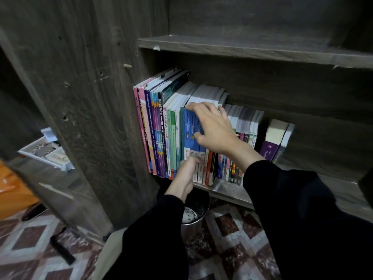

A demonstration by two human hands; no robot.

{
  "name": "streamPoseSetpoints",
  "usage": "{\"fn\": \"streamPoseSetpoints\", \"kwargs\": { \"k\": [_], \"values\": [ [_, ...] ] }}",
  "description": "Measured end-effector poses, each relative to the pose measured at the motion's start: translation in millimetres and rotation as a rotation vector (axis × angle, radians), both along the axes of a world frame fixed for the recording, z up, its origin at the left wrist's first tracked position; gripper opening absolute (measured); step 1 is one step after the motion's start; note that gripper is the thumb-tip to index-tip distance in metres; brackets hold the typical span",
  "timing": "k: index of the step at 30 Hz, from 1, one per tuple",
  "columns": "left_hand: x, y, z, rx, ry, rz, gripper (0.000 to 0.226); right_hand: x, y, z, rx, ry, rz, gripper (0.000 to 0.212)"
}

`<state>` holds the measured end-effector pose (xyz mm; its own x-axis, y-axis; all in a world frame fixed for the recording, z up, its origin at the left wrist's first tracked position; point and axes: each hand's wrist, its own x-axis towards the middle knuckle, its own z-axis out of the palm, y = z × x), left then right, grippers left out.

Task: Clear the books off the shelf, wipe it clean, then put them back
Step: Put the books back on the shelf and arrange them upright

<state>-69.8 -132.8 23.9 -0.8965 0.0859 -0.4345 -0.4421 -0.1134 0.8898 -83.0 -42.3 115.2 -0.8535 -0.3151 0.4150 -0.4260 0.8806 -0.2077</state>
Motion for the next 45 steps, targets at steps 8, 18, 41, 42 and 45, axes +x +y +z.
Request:
{"fn": "streamPoseSetpoints", "kwargs": {
  "k": [8,18,41,42,45],
  "values": [
    [17,-2,8,0.198,0.043,0.270,0.074,0,-1,1,-0.003,-0.006,-0.011,0.069],
    [14,3,28,0.168,0.055,0.135,0.058,-2,-3,-2,0.035,0.021,-0.015,0.072],
    [-1,-35,68,-1.294,1.125,0.174,0.084,28,53,-40,-0.701,0.367,-0.692,0.063],
    [-9,-34,69,-1.374,1.102,0.076,0.097,28,64,-45,-0.741,0.329,-0.805,0.064],
    [-26,-28,68,-1.491,1.054,-0.074,0.118,22,93,-59,-0.925,0.086,-0.931,0.078]
  ]
}}
